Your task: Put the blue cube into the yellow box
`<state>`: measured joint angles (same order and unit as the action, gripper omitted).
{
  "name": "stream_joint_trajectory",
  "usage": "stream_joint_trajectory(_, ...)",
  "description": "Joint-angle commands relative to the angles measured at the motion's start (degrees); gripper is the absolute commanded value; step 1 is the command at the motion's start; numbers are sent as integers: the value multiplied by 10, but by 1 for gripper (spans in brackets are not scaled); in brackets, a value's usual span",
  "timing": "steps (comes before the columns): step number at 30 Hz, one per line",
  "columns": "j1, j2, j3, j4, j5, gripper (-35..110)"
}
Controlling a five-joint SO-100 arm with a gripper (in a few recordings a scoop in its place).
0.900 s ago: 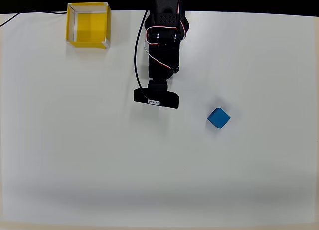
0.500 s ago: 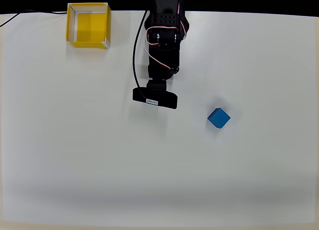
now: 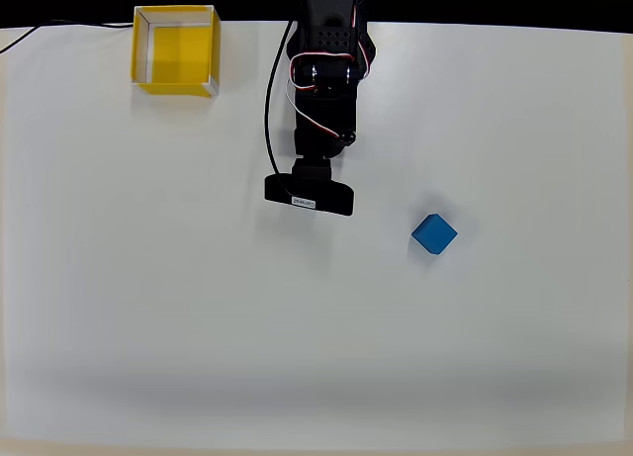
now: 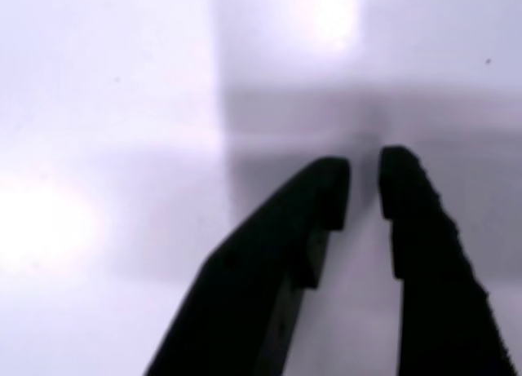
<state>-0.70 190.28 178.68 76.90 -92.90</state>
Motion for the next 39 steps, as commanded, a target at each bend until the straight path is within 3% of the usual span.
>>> stream_joint_trajectory(1,-11,-19,-4,-36,-8,7)
stream_joint_trajectory(17,-56,-372,-360,-287,47,45)
stream_joint_trajectory(39,-229,-573,-318,-669,49,47)
